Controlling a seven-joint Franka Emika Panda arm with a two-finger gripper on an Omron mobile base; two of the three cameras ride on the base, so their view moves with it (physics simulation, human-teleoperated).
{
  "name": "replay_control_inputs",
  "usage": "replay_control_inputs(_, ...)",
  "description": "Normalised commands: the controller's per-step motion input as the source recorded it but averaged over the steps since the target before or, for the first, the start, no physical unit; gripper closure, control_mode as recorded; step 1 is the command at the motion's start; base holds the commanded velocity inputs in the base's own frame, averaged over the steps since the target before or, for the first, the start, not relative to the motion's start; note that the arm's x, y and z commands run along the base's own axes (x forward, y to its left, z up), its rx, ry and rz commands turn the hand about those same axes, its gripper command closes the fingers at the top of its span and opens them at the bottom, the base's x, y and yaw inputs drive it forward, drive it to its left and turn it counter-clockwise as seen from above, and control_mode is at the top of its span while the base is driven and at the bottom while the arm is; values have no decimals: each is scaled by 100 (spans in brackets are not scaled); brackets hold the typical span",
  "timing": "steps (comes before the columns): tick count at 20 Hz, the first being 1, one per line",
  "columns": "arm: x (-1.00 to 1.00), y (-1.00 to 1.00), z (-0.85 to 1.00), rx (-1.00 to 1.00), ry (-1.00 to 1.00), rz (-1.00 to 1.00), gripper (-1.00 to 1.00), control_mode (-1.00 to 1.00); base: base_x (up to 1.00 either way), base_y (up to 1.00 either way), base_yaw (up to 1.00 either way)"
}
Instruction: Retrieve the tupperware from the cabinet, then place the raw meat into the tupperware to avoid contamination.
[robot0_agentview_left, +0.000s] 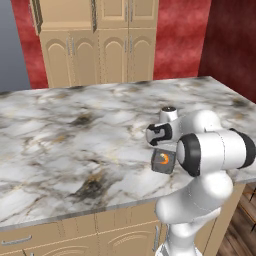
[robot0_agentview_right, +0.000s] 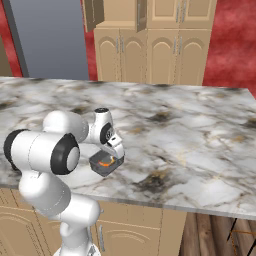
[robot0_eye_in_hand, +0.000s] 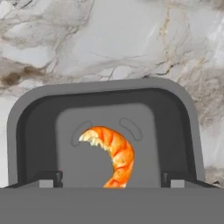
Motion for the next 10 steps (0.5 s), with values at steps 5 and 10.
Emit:
replay_control_inputs(5,6,-3,22,0,11,-3,-100,-100,0,0,0)
replay_control_inputs(10,-43,-3,58,3,13,-8,-100,-100,0,0,0)
